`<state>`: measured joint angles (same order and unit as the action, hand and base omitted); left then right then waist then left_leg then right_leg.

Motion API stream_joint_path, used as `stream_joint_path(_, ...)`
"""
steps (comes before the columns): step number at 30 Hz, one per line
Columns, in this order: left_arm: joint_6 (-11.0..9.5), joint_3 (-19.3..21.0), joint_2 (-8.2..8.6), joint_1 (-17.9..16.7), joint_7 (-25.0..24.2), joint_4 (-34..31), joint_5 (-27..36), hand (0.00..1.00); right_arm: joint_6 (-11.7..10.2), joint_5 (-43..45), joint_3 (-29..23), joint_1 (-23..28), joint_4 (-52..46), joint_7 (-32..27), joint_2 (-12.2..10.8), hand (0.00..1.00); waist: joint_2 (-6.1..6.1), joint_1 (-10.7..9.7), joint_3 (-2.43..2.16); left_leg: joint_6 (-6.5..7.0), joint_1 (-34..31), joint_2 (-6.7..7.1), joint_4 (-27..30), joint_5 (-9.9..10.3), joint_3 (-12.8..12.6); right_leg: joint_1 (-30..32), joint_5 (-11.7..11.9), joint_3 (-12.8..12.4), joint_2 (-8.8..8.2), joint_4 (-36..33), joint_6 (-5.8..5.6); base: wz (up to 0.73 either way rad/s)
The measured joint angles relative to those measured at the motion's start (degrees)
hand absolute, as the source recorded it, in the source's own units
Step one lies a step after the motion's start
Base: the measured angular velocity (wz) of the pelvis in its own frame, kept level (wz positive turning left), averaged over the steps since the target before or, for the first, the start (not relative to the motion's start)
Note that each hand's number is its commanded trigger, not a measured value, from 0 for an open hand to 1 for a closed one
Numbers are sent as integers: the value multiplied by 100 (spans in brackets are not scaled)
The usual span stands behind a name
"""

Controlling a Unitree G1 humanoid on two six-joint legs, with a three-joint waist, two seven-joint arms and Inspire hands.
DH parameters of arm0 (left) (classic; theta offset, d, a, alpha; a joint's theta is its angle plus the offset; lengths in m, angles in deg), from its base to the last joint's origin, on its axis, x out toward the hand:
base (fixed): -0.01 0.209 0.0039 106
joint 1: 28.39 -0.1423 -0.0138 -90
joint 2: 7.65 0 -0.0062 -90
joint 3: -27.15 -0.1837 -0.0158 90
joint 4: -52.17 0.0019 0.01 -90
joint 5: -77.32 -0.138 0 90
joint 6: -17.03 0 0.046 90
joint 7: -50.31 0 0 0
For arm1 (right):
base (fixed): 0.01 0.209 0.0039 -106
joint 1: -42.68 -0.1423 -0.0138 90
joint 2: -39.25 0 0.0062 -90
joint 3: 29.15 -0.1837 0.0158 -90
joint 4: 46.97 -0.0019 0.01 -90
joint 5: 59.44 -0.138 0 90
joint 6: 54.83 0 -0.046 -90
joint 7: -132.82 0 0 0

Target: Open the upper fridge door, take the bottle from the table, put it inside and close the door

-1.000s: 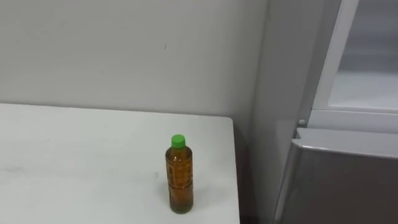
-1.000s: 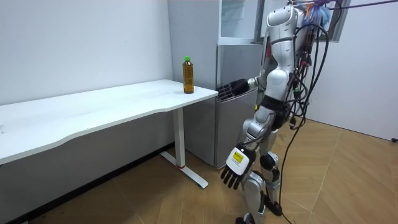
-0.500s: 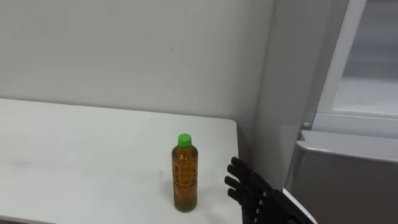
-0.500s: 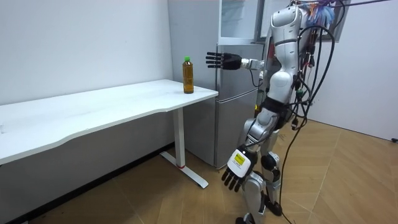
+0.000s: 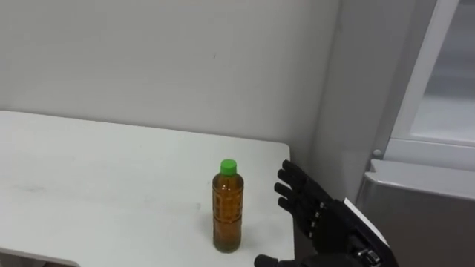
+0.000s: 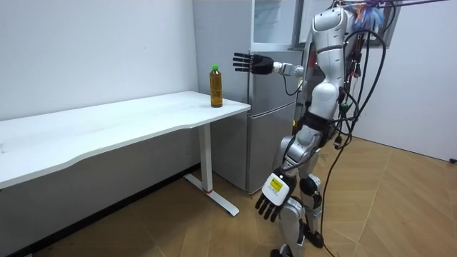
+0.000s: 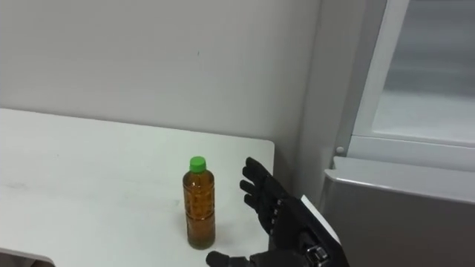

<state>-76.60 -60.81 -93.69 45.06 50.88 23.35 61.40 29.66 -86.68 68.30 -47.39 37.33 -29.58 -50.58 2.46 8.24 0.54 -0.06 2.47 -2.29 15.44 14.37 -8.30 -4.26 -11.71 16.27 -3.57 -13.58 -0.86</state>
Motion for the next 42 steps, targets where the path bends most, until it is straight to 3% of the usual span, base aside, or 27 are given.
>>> stream_joint_path(12, 210, 5, -11, 89, 5, 19, 6, 0, 8, -16, 37, -328, 764, -476, -24, 0, 48, 73, -9, 9, -221, 2, 51, -9, 66, 187, 8, 112, -35, -113, 4, 3)
stream_joint_path(18, 211, 1, -13, 259, 24, -59, 5, 0, 7, -213, 38, -384, 1012, -741, -30, 0, 40, 162, -5, 14, -331, -3, 204, -6, 57, 302, 9, 109, -46, -154, 6, -2)
stream_joint_path(25, 208, 0, -43, 352, 27, -78, 10, 0, 6, -346, 91, -623, 1705, -870, -25, 0, -23, 148, 36, 29, -361, -7, 215, 4, 56, 336, 11, 119, -63, -235, 11, 0)
stream_joint_path(30, 208, -15, -46, 351, 27, -40, 16, 0, 5, -393, 102, -662, 1706, -911, -27, 0, 12, 162, 11, 35, -577, -8, 336, 0, 58, 540, 17, 114, -76, -340, 20, 0)
stream_joint_path(33, 207, -16, -51, 483, 51, 2, 37, 0, -10, -388, 216, -888, 1903, -1128, -28, 0, 30, 149, 5, 57, -806, -7, 418, -12, 60, 754, 21, 119, -102, -435, 28, 0)
stream_joint_path(42, 181, -27, -48, 824, 112, -29, 80, 0, -113, -370, 289, -1691, 2856, -1701, -51, 0, -6, 282, 48, 135, -1293, -3, 547, -80, 79, 1192, 114, 172, -145, -502, 57, 3)
